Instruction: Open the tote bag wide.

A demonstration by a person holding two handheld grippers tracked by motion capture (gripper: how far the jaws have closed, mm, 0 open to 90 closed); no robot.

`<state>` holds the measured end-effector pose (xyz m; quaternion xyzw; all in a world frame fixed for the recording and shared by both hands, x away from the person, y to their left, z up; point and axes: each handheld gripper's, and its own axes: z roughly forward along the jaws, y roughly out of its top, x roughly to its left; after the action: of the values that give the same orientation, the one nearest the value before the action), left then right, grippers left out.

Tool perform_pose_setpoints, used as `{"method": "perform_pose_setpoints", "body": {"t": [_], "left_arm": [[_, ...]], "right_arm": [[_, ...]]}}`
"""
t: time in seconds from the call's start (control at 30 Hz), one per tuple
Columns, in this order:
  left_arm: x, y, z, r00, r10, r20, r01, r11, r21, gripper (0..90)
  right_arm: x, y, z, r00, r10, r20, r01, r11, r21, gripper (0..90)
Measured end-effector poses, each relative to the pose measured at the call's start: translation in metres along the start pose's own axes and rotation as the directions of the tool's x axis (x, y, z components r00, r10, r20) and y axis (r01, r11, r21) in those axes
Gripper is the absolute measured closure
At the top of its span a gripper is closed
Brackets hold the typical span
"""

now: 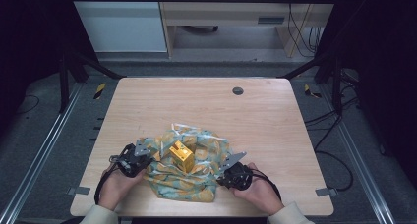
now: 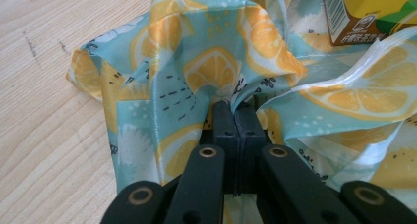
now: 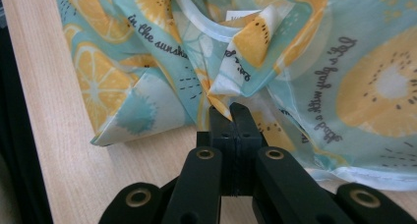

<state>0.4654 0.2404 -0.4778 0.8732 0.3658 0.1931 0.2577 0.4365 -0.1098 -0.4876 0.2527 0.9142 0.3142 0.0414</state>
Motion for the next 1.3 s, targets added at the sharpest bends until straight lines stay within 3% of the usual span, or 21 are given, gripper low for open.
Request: {"method": "perform_pose_setpoints", "body": {"t": [0.07,0.17,0.27,0.4,0.67,0.73,0.8,0.97,1.07,1.2,1.3], "left_arm": [[0.001,-0.001,-0.003,1.0000,0.000,-0.007,0.000,0.9997,-0.025,87.7],[-0.001,-0.003,-0.015,0.9997,-0.004,-0.025,0.002,0.9958,-0.092,76.5],[-0.006,-0.003,-0.026,0.9989,-0.026,-0.040,0.019,0.9862,-0.165,57.9],[-0.009,-0.001,-0.034,0.9986,-0.037,-0.039,0.027,0.9727,-0.231,48.5],[-0.003,0.004,-0.046,0.9962,-0.085,-0.021,0.071,0.9258,-0.371,25.7],[0.000,0.003,-0.047,0.9940,-0.102,-0.038,0.081,0.9244,-0.373,21.7],[0.005,0.002,-0.049,0.9906,-0.129,-0.046,0.101,0.9165,-0.387,19.2],[0.020,-0.005,-0.053,0.9787,-0.198,-0.055,0.160,0.9030,-0.399,15.3],[0.029,-0.010,-0.054,0.9710,-0.230,-0.066,0.185,0.8972,-0.401,14.9],[0.042,-0.017,-0.054,0.9631,-0.261,-0.067,0.216,0.8967,-0.386,13.4],[0.051,-0.024,-0.052,0.9570,-0.281,-0.073,0.236,0.9006,-0.365,11.4]], "right_arm": [[-0.001,-0.001,-0.001,1.0000,0.003,0.004,-0.003,1.000,-0.026,88.9],[-0.001,-0.002,-0.009,0.9995,0.009,0.029,-0.007,0.998,-0.064,64.1],[-0.001,-0.004,-0.022,0.9970,0.018,0.075,-0.010,0.994,-0.109,40.8],[-0.002,-0.008,-0.040,0.9918,0.028,0.125,-0.004,0.982,-0.187,24.7],[-0.018,-0.013,-0.066,0.9846,0.087,0.152,-0.036,0.949,-0.314,9.9],[-0.024,-0.015,-0.071,0.9806,0.105,0.165,-0.044,0.940,-0.339,8.1],[-0.030,-0.018,-0.074,0.9755,0.128,0.179,-0.060,0.936,-0.348,7.0],[-0.047,-0.028,-0.076,0.9518,0.194,0.238,-0.099,0.927,-0.363,6.2],[-0.057,-0.035,-0.080,0.9326,0.245,0.265,-0.135,0.917,-0.375,6.1],[-0.069,-0.045,-0.087,0.9043,0.313,0.290,-0.184,0.899,-0.397,6.5],[-0.075,-0.050,-0.090,0.8905,0.342,0.300,-0.207,0.891,-0.404,6.7]]}}
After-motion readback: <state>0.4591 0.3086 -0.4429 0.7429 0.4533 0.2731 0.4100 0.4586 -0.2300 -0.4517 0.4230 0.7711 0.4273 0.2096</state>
